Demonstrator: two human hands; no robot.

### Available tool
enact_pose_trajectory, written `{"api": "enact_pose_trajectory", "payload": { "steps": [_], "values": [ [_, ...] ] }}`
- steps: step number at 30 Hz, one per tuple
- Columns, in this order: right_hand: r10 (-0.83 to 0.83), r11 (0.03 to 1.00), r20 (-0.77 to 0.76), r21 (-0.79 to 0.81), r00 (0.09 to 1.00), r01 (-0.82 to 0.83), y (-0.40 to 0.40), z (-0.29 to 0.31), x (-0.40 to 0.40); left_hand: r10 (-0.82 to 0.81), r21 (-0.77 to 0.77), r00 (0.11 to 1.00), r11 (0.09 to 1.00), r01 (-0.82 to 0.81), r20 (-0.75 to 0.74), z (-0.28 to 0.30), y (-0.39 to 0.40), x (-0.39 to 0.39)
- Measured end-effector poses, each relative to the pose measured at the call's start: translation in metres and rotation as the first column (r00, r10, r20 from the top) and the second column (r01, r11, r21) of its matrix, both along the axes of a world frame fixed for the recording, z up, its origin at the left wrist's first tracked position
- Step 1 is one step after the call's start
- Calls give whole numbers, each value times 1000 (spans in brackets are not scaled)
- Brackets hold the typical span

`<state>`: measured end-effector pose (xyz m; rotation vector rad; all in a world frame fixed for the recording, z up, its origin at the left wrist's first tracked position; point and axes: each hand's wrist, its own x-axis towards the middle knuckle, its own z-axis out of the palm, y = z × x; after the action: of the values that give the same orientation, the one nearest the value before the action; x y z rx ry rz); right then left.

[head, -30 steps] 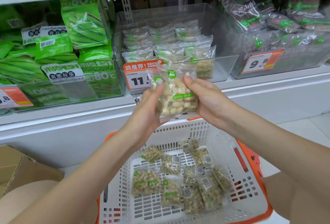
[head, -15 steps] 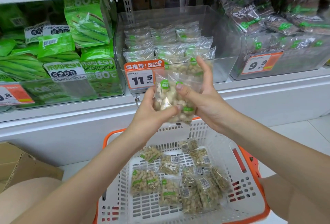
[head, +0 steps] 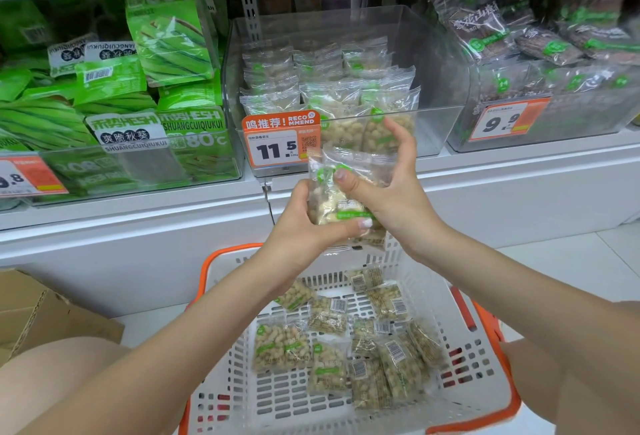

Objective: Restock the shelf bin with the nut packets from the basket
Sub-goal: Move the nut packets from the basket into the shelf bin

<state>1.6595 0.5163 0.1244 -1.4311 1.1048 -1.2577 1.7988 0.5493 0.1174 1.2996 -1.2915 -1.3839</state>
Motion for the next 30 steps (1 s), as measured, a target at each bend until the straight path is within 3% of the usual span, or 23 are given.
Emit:
{"api": "enact_pose_trajectory", "payload": {
  "steps": [3, 5, 15, 21, 24, 26, 28, 29, 30],
  "values": [
    [155, 984, -84, -76, 984, -162, 1, 7, -5, 82, 157, 961, 987, -41, -263, -2, -7, 6],
    [273, 957, -115, -69, 955, -281, 0, 12, -9, 99, 189, 939, 981, -37, -330, 1, -9, 10],
    [504, 862, -118, 133, 855, -490, -7, 12, -19, 60, 114, 946, 993, -24, -319, 5, -7, 15],
    [436, 899, -150, 30, 887, -437, -7, 11, -18, -20, 48, 978, 998, 31, -210, 5, -12, 19],
    [388, 920, -130, -6, 913, -392, -13, 16, -19, -58, -56, 997, 997, 54, -60, 16, -22, 21],
    [346, 935, -123, -40, 930, -353, -22, 24, -24, 64, -190, 998, 980, -60, 20, 27, -32, 24],
    [302, 948, -119, -66, 946, -311, -36, 36, -31, 340, -451, 940, 844, -291, 30, 41, -43, 35],
    [280, 954, -118, -73, 953, -289, -43, 43, -35, 473, -620, 875, 718, -316, 102, 47, -49, 44],
    [260, 961, -108, -72, 960, -268, -52, 51, -38, 572, -751, 788, 618, -231, 227, 51, -57, 54]
  ]
}}
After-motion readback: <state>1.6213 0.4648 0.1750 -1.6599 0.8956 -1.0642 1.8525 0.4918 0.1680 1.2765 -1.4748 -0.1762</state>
